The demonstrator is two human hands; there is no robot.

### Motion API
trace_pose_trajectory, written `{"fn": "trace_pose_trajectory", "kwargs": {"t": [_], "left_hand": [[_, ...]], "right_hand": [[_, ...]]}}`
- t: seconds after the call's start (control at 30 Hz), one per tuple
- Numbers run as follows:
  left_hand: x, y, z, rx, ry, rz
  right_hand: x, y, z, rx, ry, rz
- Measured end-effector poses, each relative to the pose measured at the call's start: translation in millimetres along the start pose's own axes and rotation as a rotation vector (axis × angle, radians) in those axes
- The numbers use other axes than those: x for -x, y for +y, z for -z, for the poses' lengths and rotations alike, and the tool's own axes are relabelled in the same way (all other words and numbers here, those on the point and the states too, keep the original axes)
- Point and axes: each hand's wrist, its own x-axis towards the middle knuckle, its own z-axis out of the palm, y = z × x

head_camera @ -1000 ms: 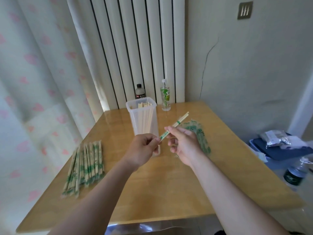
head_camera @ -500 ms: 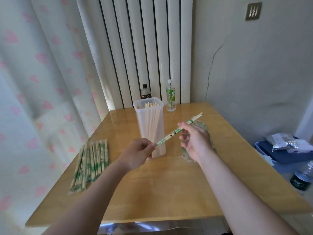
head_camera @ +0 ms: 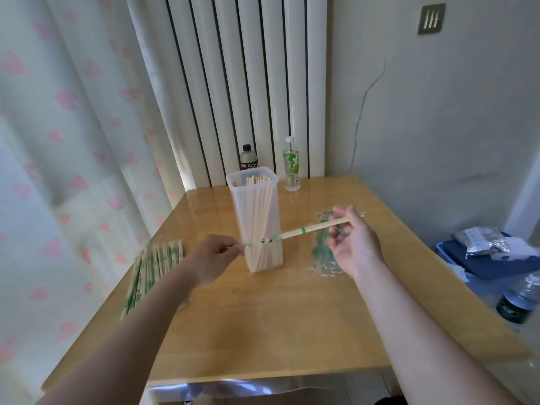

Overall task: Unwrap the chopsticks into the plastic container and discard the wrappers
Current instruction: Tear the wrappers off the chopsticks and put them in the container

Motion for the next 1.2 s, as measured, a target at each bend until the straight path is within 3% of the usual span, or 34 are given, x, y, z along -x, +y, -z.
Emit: {"fn": "trace_pose_trajectory", "kwargs": {"t": [0.2,0.27,0.4,0.87,0.97,1.2], "left_hand": [[1,-9,35,0.280,0.514,0.103],[-1,-3,42,0.427,0.596,0.105],[-3,12,42,0.587,0.569,0.072],[-10,34,43,0.620,0.588,0.075],[-9,32,45,0.607,0.585,0.054],[-5,21,41,0.613,0.560,0.078]], "right_hand": [[-2,-2,16,-0.022,0.058,0.042],[-1,2,15,-0.009,0.056,0.046],[2,7,5,0.006,0.023,0.063],[3,-73,-125,0.080,-0.156,0.384],[-6,-79,-150,0.279,-0.131,0.502],[-21,-40,-173,1.162,-0.195,0.711]]}}
